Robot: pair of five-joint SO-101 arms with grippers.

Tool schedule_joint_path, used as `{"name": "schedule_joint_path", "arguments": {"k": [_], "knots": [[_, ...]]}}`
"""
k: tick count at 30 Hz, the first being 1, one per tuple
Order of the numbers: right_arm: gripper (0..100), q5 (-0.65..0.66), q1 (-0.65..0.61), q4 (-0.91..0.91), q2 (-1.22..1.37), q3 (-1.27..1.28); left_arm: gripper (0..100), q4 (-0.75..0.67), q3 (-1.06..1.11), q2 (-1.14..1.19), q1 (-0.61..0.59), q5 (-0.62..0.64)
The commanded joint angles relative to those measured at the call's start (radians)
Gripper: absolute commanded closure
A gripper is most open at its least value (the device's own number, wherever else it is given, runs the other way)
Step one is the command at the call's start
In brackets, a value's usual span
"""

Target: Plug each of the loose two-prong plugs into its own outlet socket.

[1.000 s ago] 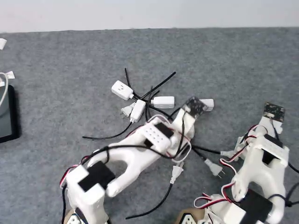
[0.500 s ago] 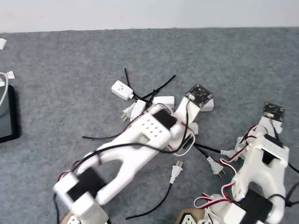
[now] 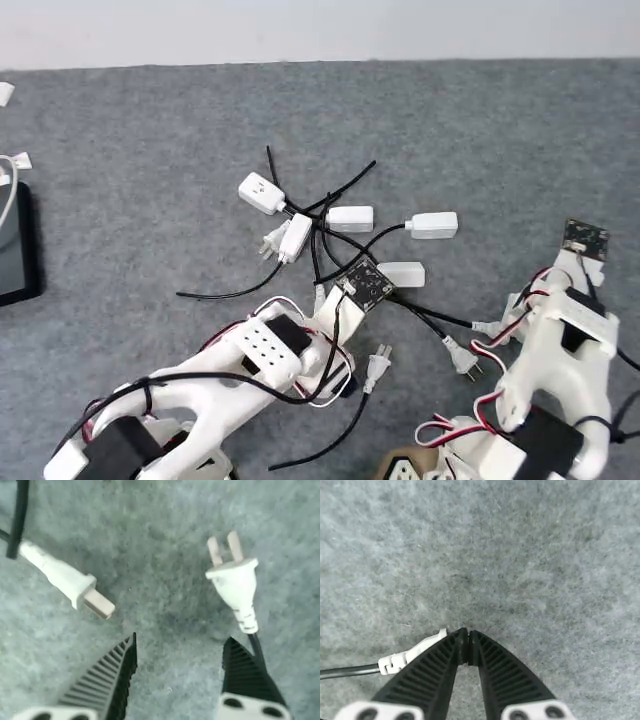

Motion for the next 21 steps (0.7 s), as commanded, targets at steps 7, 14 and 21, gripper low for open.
{"name": "schedule_joint_path", "arguments": {"k": [7, 14, 21], "knots": [[97.5, 0.002, -0.048, 0.159, -0.056, -0.074, 81, 0.101, -0.010, -0.104, -0.003, -0.011], [97.3, 0.005, -0.400, 0.355, -0.127, -0.028, 81, 0.158, 0.174, -0.491, -0.175, -0.006], [97.4, 0.014, -0.579, 0.381, -0.139, 0.009, 80, 0.279, 0.283, -0.855, -0.446, -0.011]]}}
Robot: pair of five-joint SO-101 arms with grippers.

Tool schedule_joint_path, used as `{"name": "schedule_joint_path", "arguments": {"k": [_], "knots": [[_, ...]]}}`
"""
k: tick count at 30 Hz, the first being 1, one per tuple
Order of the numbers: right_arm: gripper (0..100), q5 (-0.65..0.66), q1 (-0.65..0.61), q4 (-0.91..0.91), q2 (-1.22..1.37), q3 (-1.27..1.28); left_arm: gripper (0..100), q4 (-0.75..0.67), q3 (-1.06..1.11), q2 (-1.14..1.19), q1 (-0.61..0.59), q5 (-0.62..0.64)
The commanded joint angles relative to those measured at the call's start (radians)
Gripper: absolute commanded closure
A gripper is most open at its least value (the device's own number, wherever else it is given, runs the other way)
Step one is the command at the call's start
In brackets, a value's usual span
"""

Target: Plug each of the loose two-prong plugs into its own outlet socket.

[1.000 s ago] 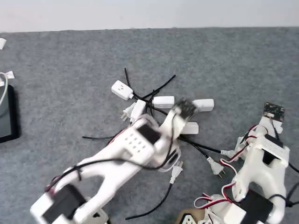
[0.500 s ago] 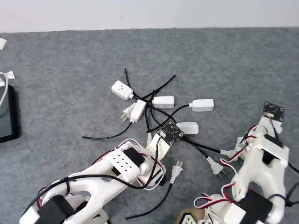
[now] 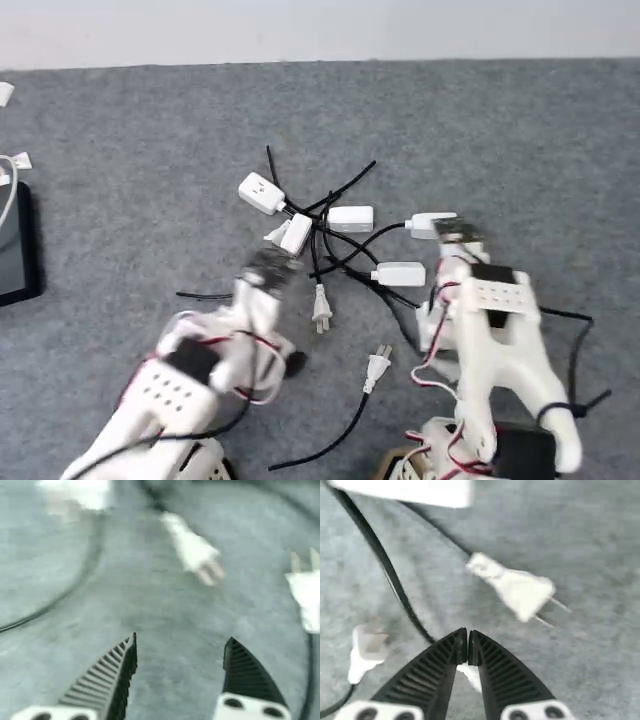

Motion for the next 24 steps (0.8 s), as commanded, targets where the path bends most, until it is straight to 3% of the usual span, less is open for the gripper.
{"name": "schedule_joint_path", "arguments": {"k": [1, 6, 11, 16, 20, 24], "knots": [[97.3, 0.026, -0.082, 0.033, -0.048, -0.011, 80, 0.087, 0.007, -0.196, -0.126, -0.005], [97.2, 0.080, -0.214, 0.099, -0.171, -0.008, 80, 0.054, 0.015, -0.160, -0.146, -0.005], [95.6, 0.086, -0.292, 0.153, -0.305, 0.002, 80, -0.026, -0.016, 0.038, -0.147, -0.002], [83.8, 0.008, -0.397, 0.093, -0.255, 0.054, 80, -0.127, -0.065, 0.221, -0.163, -0.008], [84.8, -0.035, -0.515, 0.058, -0.166, 0.057, 80, -0.222, -0.070, 0.267, -0.210, -0.008], [85.6, -0.051, -0.581, 0.031, -0.108, 0.055, 80, -0.230, -0.065, 0.273, -0.206, -0.008]]}}
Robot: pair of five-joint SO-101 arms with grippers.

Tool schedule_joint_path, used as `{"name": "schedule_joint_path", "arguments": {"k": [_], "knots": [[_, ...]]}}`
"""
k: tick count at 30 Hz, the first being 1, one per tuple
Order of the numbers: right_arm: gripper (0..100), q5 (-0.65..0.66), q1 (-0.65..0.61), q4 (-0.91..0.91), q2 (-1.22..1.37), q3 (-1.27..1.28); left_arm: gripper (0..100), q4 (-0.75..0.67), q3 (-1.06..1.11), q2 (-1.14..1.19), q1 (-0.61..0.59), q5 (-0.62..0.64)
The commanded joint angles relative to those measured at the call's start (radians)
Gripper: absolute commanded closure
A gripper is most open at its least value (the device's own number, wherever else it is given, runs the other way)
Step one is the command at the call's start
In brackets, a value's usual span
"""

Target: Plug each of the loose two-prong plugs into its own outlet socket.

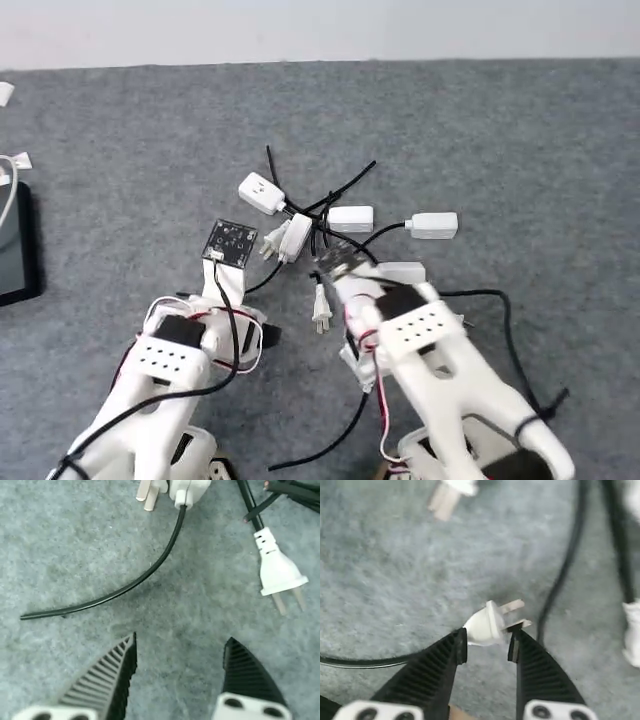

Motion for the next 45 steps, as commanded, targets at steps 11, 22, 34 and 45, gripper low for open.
{"name": "schedule_joint_path", "arguments": {"k": [11, 22, 34, 45], "knots": [[98.9, -0.037, -0.050, -0.087, 0.223, -0.063, 80, -0.035, -0.044, 0.009, -0.003, -0.008], [99.1, -0.043, 0.728, -0.094, -0.223, -0.034, 80, -0.037, -0.022, 0.009, 0.041, -0.008], [98.8, 0.037, 1.307, -0.461, -0.125, -0.064, 80, -0.046, -0.013, 0.008, 0.041, -0.026], [82.2, 0.094, 1.279, -0.309, 0.119, -0.273, 80, -0.046, -0.013, 0.009, 0.041, -0.026]]}}
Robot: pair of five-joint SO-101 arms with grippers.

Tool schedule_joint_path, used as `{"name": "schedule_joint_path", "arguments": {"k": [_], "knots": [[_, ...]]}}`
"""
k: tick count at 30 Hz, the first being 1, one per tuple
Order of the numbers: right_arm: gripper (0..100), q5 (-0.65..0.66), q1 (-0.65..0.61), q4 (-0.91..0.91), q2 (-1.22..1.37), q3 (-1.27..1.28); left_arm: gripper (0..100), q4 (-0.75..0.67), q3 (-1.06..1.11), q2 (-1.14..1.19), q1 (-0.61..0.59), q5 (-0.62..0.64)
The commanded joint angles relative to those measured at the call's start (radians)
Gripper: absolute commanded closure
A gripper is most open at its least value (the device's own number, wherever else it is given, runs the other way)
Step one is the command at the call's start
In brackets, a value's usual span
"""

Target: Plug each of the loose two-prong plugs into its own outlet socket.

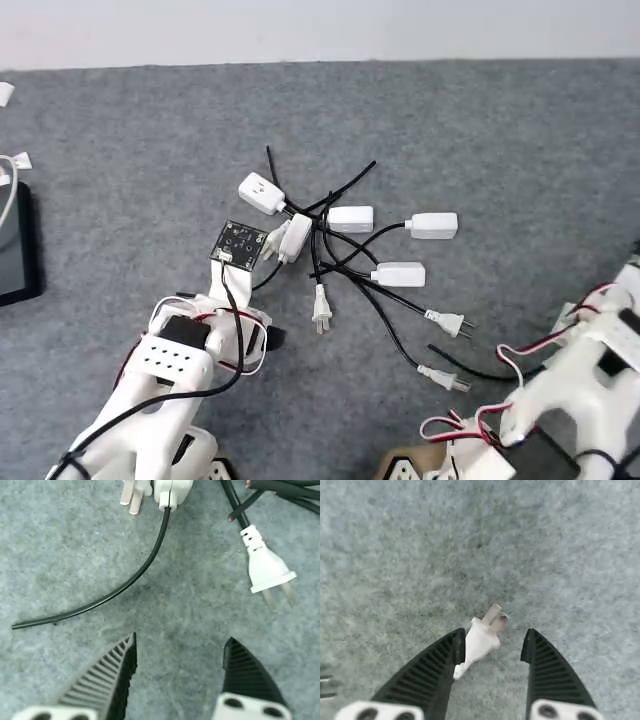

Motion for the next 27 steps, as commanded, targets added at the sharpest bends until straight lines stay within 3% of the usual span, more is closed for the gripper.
{"name": "schedule_joint_path", "arguments": {"k": [1, 6, 11, 16, 21, 27], "knots": [[83.4, -0.048, -0.018, 0.079, -0.018, -0.140, 80, -0.032, -0.013, 0.002, 0.011, -0.006], [89.3, -0.259, -0.071, 0.285, -0.105, -0.290, 80, -0.032, -0.013, 0.002, 0.011, -0.006], [96.6, -0.313, -0.377, 0.358, -0.150, -0.298, 80, -0.034, 0.007, -0.005, 0.054, -0.011], [99.1, -0.313, -0.625, 0.105, -0.073, -0.207, 81, -0.035, 0.018, -0.006, 0.075, -0.012], [99.0, -0.310, -0.714, -0.139, 0.050, -0.176, 81, -0.037, 0.018, -0.006, 0.075, -0.012], [99.0, -0.245, -0.812, -0.205, 0.151, -0.178, 81, -0.037, 0.018, -0.006, 0.077, -0.014]]}}
